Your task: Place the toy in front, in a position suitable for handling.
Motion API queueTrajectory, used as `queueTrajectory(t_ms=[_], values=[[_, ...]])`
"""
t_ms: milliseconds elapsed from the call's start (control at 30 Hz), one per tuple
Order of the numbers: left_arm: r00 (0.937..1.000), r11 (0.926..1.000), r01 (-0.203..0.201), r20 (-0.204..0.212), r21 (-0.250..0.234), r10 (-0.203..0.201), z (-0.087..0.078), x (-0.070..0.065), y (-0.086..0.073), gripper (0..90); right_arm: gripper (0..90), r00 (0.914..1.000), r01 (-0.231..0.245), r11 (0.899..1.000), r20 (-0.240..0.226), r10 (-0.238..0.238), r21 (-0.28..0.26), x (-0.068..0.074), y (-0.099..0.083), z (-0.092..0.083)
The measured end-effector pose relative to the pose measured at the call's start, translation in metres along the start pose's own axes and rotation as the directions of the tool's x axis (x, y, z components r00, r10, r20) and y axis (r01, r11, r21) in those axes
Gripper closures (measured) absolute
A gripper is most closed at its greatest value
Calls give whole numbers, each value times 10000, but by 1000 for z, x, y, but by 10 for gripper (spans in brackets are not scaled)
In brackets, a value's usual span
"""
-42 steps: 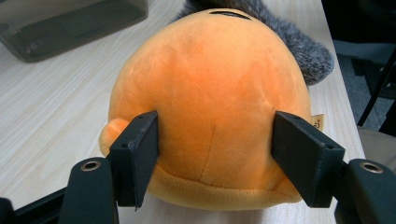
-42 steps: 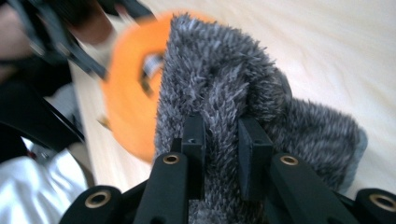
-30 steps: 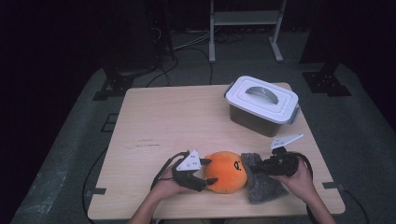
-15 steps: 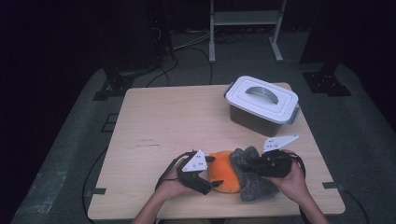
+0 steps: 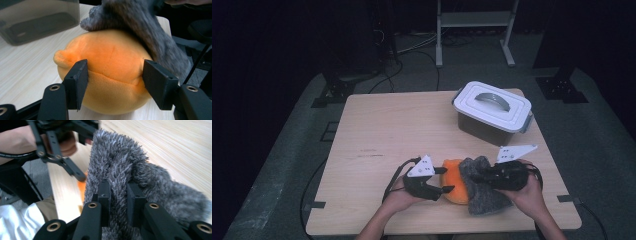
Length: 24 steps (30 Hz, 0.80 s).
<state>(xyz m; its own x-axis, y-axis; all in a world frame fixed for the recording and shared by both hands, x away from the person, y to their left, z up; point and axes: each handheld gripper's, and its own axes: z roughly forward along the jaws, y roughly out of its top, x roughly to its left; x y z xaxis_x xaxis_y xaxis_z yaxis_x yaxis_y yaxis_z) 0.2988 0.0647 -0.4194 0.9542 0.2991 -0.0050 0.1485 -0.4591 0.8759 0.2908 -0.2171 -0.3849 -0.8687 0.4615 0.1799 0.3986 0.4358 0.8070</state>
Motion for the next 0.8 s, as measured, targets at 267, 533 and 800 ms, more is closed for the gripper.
queueTrajectory(t_ms=[267,533,800], values=[[9997,9995,-220,59,213,219,6,-2,-3,198,754,9994,307,9988,158,-314,389,2,-4,9],[9988,9986,483,-57,-194,-484,7,-2,1,376,756,9994,122,9998,335,-127,147,-2,-4,0],[9946,9940,1007,-222,-427,-1017,11,1,2,337,759,9988,453,9987,-187,-449,216,14,1,10]])
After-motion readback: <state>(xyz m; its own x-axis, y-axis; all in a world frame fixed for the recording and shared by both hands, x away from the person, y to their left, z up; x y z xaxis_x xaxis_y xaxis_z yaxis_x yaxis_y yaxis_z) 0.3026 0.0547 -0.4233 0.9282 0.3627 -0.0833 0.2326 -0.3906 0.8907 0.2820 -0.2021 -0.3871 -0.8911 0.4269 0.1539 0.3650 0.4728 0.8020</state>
